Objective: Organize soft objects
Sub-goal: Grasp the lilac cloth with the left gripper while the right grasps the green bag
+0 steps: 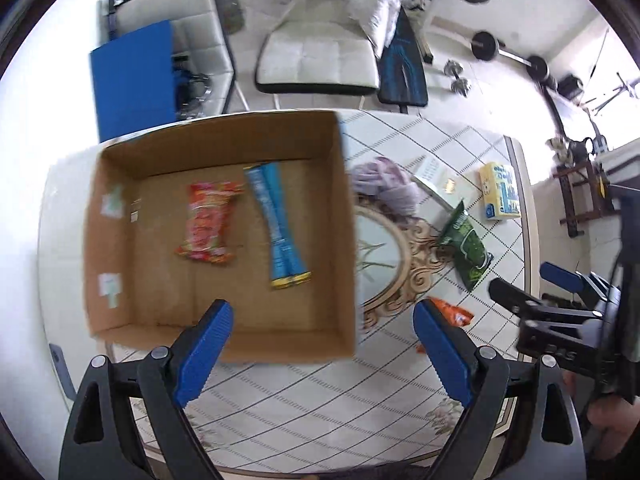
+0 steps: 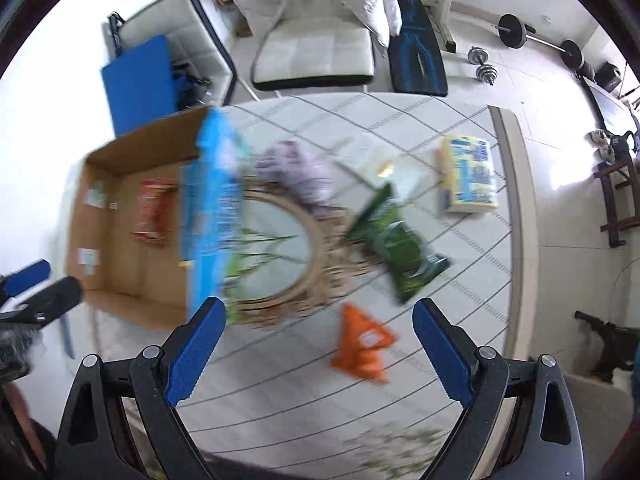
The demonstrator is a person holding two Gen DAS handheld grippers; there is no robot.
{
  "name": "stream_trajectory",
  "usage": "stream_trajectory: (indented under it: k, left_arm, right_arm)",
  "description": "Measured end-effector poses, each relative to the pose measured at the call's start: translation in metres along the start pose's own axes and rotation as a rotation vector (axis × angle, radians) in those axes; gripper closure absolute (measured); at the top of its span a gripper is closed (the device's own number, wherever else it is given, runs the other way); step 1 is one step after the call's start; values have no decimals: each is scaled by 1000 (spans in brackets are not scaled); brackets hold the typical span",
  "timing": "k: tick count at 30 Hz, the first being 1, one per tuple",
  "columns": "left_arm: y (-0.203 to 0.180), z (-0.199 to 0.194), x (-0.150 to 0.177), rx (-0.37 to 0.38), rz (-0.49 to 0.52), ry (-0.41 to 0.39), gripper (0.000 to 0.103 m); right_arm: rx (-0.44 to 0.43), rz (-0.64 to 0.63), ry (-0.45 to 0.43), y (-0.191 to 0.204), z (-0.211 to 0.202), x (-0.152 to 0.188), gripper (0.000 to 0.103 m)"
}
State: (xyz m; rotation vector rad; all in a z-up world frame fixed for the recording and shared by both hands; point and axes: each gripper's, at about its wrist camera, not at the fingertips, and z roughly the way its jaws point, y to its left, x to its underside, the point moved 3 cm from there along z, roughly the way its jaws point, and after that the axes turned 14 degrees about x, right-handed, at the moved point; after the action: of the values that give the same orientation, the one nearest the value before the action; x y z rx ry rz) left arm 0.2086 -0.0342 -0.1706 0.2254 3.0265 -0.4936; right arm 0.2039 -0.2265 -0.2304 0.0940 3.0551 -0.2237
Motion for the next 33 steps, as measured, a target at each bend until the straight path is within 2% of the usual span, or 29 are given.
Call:
stream_trajectory:
  k: [4,8,9,10,11,15,18,20,25,28,30,31,32,33]
  left_arm:
    - [-30,58,-35,-2,-8,72,11]
    - [-45,102,-64,-20,-43,130,11]
    - [-48,110,-70,-16,-48,145,11]
    - [-50,118,-75,-22,-53,160,11]
    - [-51,127,-81,-32,-61,174,11]
    - [-52,155,-97,-43,-98,215,11]
    - [-46,181,-109,-71,-147,257,11]
    - [-41,198,-116,-103,-185,277,11]
    - [-37,238,-122,-170,-204,357,11]
    - [-33,253,-122,-207,-193,366,11]
    - [-30,252,-123,-205,-194,330,16]
    - [-31,249,-123,-175,-197,304,29]
    - [-34,245,-124,-158,-181,290,50]
    - [-38,242,-123,-157,-162,285,54]
  right_arm:
    - [3,-40,121,-26,82,-18,6]
    - [7,-85,149,-27,129,-27,7]
    - [-3,-91,157,-25,135,-28,10]
    - [-10,-84,188,-26,144,-28,17]
    - [0,-64,211,-29,149,-28,40]
    - [2,119,282,-60,148,-26,56]
    - [-8,246,263,-85,139,-25,57]
    - [-67,297,294,-94,142,-22,56]
    - [-114,314,331,-98,155,-15,53]
    - [-109,310,337,-95,158,-20,49]
    - [-103,303,343,-93,160,-20,49]
    - [-99,300,344,-95,162,-21,49]
    - [-92,293,345,-94,162,-21,49]
    - [-88,291,345,-96,164,-23,50]
